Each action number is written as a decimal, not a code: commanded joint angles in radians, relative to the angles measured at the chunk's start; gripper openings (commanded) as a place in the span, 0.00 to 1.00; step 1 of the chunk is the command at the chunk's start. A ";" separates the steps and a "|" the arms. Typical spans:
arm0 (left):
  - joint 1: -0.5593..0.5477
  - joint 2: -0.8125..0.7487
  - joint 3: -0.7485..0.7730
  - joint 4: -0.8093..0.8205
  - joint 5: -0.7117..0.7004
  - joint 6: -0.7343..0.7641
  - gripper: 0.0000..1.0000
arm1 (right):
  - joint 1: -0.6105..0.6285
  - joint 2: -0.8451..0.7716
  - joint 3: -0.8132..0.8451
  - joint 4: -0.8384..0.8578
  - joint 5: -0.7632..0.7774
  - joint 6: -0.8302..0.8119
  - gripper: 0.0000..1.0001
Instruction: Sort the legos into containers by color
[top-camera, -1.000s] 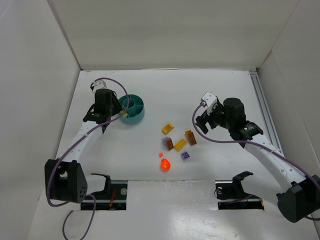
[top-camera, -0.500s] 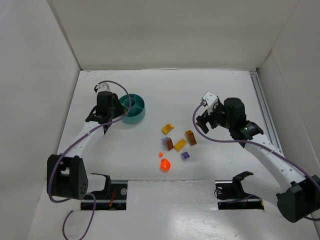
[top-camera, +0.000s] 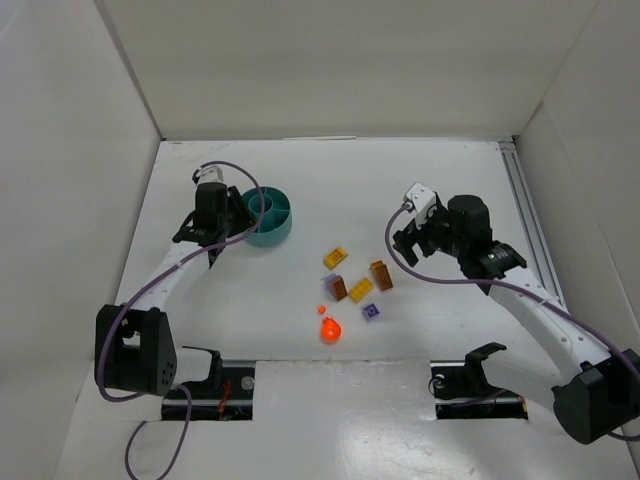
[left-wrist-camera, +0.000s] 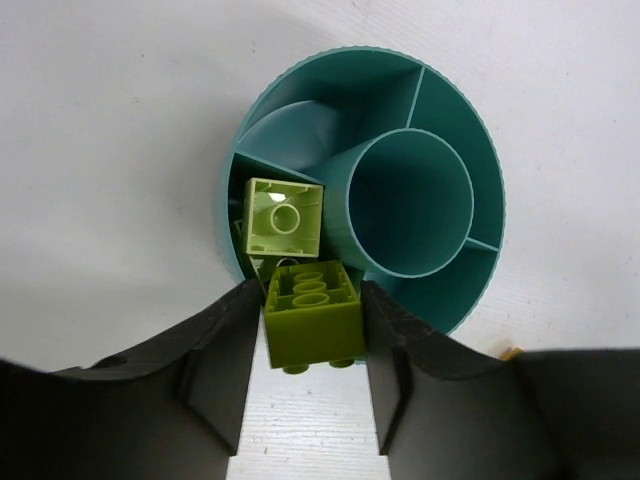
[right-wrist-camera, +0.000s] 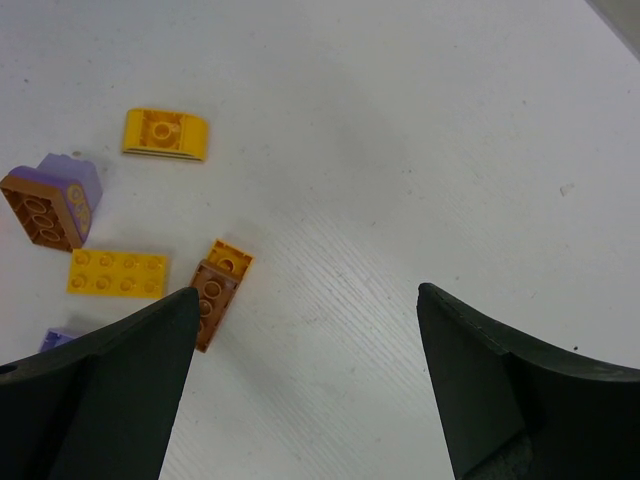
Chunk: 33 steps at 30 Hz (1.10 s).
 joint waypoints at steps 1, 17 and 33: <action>0.003 0.000 0.016 0.027 -0.008 0.004 0.42 | -0.011 -0.002 0.005 0.012 0.016 -0.006 0.94; 0.003 -0.108 0.113 -0.035 -0.049 0.022 0.89 | -0.011 -0.002 0.005 0.012 -0.002 -0.015 0.94; -0.148 -0.400 0.009 -0.087 0.044 -0.096 1.00 | 0.088 0.040 -0.123 0.070 0.037 0.167 0.92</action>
